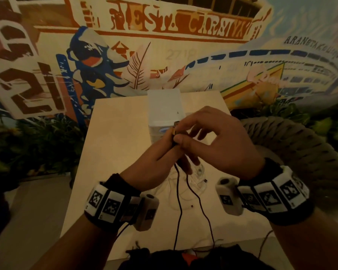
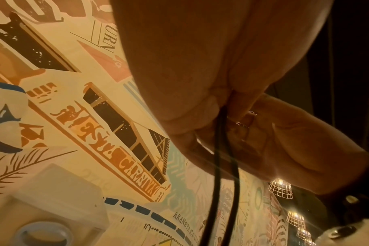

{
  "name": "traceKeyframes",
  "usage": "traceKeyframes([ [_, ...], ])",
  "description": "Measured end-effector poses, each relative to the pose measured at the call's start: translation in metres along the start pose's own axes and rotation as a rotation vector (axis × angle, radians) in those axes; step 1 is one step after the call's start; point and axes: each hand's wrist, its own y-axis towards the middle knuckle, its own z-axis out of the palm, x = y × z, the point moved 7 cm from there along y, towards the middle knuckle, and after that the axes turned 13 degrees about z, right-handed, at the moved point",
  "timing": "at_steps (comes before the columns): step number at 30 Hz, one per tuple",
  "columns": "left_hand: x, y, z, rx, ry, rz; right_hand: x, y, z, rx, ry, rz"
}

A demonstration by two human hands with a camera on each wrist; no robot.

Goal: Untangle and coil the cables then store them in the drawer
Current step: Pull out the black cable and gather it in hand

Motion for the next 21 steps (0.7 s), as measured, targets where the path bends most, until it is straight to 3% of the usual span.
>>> traceKeyframes([
  [5,0.002,0.000,-0.002,0.032,0.101,-0.005,-0.011,0.000,0.000,-0.012,0.052,0.095],
  [10,0.006,0.007,-0.002,-0.006,0.059,-0.088,-0.009,0.006,-0.009,-0.025,0.113,0.089],
  [17,0.008,0.014,0.001,-0.069,0.059,-0.036,-0.025,0.008,0.005,0.161,0.121,0.086],
  [21,0.006,0.018,-0.003,-0.245,-0.106,-0.038,-0.052,-0.003,0.036,0.313,0.439,0.209],
])
